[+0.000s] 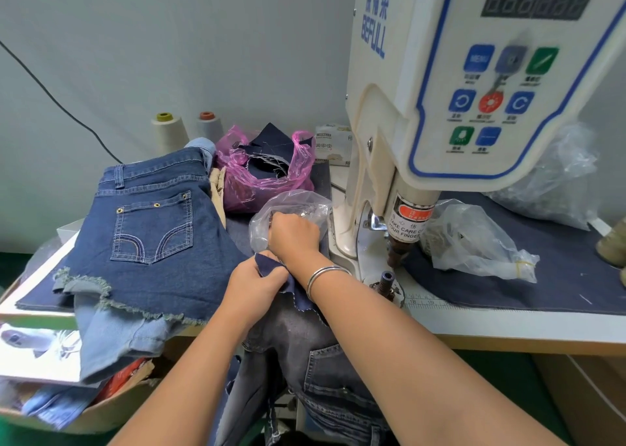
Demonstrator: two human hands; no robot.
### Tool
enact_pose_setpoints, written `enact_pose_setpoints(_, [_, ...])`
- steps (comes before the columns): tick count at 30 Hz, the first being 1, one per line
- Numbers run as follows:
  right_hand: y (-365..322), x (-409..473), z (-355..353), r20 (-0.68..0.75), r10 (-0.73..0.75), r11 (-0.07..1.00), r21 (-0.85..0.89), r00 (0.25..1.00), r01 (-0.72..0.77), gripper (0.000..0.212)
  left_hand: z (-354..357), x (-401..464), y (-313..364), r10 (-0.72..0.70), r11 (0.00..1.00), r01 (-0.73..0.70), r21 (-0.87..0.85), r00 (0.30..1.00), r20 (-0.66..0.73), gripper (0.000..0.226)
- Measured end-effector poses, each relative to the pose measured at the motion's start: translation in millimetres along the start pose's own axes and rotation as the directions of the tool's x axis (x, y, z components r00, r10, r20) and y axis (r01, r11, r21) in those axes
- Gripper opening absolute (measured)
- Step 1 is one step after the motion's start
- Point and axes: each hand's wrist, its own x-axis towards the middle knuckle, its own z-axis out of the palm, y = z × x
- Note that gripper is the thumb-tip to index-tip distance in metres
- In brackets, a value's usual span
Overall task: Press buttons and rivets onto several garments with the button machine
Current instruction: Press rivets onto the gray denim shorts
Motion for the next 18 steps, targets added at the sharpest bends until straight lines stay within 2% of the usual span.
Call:
enact_pose_setpoints(3, [0.8, 0.4, 0.9, 0.006, 0.017, 1.000, 0.011, 1.000, -0.017, 0.024, -1.1, 0.0, 2.2, -0.001, 1.000, 0.001, -0.006, 1.000, 0.003, 0.025])
enact_pose_setpoints(6, [1.6, 0.9, 2.3, -0.013, 0.068, 0.997, 0.037, 0.998, -0.067, 0.022, -1.3, -0.6, 2.9, -0.008, 1.000, 0.008, -0.003, 1.000, 0.004, 0.015])
enact_pose_setpoints(8, [2.8, -0.1, 3.3, -0.028, 0.076, 0.996, 0.048, 0.997, -0.074, 0.019, -0.6, -0.7, 2.1, 0.000, 1.000, 0.000, 0.016, 1.000, -0.005, 0.021])
enact_pose_setpoints(14, [8.5, -9.4, 6.3, -0.074, 0.000, 0.996, 0.087, 0.997, 0.007, 0.020, -0.2, -1.6, 3.6, 0.001, 1.000, -0.001, -0.001, 1.000, 0.013, 0.032])
enact_pose_setpoints(18, [11.5, -8.9, 7.8, -0.073, 0.009, 0.989, 0.145, 0.997, 0.002, 0.024, -0.3, -3.4, 7.2, -0.005, 1.000, 0.005, -0.009, 0.999, 0.033, 0.013])
